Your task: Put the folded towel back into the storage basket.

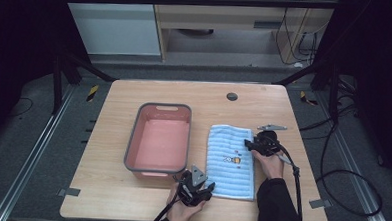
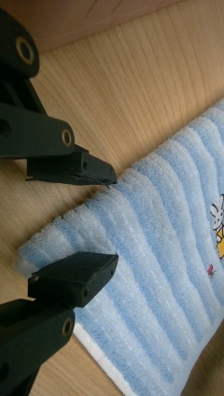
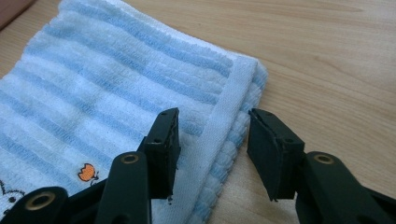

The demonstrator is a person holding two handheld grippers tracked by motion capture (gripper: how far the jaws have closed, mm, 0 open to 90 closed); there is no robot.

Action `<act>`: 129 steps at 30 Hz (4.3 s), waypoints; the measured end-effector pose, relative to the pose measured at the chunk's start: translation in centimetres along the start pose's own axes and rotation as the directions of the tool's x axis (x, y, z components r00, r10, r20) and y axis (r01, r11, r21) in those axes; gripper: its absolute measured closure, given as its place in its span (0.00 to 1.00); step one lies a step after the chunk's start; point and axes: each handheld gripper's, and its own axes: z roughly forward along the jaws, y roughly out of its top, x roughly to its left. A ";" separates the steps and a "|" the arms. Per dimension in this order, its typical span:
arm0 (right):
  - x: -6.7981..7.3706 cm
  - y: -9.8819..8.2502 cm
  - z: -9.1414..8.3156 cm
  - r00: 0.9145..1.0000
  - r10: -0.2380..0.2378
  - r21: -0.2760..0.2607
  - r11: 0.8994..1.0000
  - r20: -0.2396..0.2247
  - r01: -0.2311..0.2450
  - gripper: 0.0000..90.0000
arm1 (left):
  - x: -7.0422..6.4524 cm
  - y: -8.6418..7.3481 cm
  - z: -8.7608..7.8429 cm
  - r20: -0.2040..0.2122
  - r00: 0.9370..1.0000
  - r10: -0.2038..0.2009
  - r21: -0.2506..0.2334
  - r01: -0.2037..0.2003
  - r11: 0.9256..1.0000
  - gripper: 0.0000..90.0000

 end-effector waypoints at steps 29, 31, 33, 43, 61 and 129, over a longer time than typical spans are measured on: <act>1.4 1.4 -3.4 0.995 0.000 -0.094 0.996 -0.100 -0.009 0.93 | 0.5 2.0 -2.3 0.057 0.996 -0.072 -0.089 0.077 0.993 0.96; 1.7 1.8 -4.0 0.995 -0.012 -0.114 0.993 -0.103 0.000 0.93 | 0.5 2.4 -2.9 0.048 0.997 -0.058 -0.103 0.062 0.993 0.96; 2.1 2.2 -4.5 0.994 -0.021 -0.133 0.991 -0.110 0.006 0.94 | 0.5 2.8 -3.3 0.047 0.998 -0.047 -0.113 0.052 0.992 0.96; 2.9 3.4 -6.4 0.992 -0.034 -0.195 0.981 -0.122 0.009 0.94 | 0.7 4.3 -5.7 0.051 0.999 -0.004 -0.159 0.012 0.987 0.96; 6.8 9.9 -10.7 0.988 -0.110 -0.306 0.949 -0.111 0.071 0.94 | 3.2 7.1 -11.4 0.005 0.999 0.032 -0.265 -0.029 0.964 0.96; 20.9 15.6 2.2 0.940 -0.265 -0.250 0.945 -0.212 0.210 0.94 | 15.4 1.5 -15.6 -0.206 0.969 -0.140 -0.184 0.102 0.978 0.96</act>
